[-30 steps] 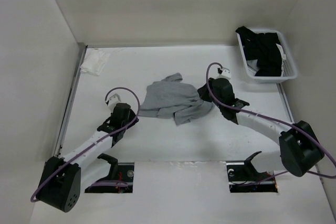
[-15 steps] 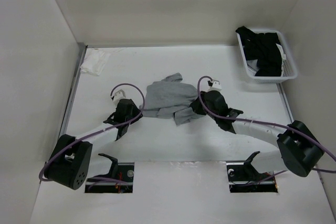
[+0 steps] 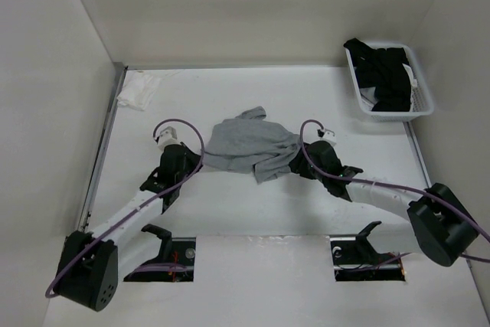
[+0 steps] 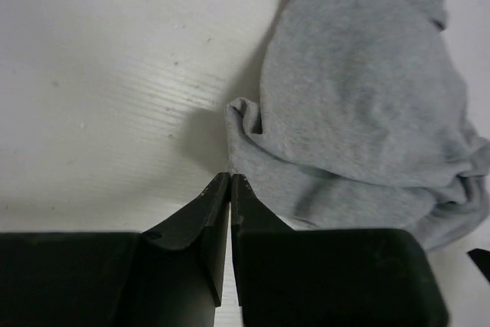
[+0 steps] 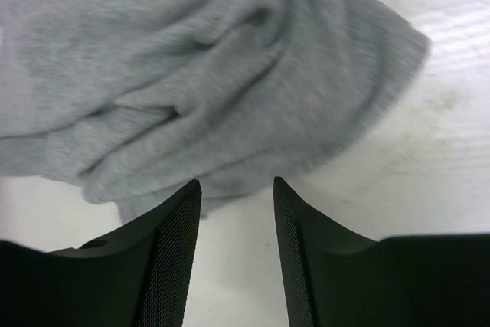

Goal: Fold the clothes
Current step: Flatten the tank top out

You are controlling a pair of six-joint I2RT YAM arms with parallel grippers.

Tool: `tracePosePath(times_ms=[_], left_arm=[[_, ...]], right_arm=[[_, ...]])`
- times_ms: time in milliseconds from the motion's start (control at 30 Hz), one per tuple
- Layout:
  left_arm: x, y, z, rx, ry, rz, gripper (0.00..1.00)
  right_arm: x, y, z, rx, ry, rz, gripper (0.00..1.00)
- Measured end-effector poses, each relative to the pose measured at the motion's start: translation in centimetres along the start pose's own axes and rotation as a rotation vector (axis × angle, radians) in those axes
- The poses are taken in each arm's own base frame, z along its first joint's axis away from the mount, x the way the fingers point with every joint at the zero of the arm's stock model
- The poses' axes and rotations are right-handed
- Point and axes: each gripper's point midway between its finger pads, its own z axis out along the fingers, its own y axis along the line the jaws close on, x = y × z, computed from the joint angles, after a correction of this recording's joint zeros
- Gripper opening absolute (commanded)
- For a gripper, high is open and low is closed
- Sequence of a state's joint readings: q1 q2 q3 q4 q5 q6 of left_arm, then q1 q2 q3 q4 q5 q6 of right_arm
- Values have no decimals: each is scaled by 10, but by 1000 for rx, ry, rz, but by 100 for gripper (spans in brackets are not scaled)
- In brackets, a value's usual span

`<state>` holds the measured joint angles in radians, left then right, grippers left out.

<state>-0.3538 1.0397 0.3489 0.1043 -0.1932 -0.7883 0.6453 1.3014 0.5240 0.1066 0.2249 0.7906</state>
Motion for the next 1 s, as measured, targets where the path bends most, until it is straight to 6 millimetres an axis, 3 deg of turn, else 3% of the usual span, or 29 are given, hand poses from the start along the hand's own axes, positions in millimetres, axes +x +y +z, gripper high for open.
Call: tracePosePath(times_ms=[67, 100, 233, 300, 367, 433, 600, 767, 1000], left_arm=[[-13, -9, -10, 40, -46, -13, 3], [-20, -14, -14, 60, -69, -21, 3], [-22, -12, -16, 58, -70, -27, 3], [-18, -11, -16, 57, -56, -31, 3], [-12, -10, -18, 66, -43, -40, 3], [-8, -10, -20, 76, -36, -43, 3], [9, -10, -22, 108, 10, -37, 4], [22, -9, -22, 140, 48, -38, 4], [22, -16, -23, 177, 52, -43, 4]], right_arm=[[1, -11, -5, 25, 0, 18, 39], [1, -13, -7, 30, -1, 23, 29], [8, 0, -11, 0, 24, 26, 20], [23, 26, -17, -64, 69, 11, 21], [44, 49, -23, -123, 118, 15, 35], [57, 60, -25, -145, 143, 38, 40], [82, 88, -14, -207, 166, 178, 38], [95, 91, 4, -190, 164, 363, 37], [97, 87, 12, -153, 136, 477, 36]])
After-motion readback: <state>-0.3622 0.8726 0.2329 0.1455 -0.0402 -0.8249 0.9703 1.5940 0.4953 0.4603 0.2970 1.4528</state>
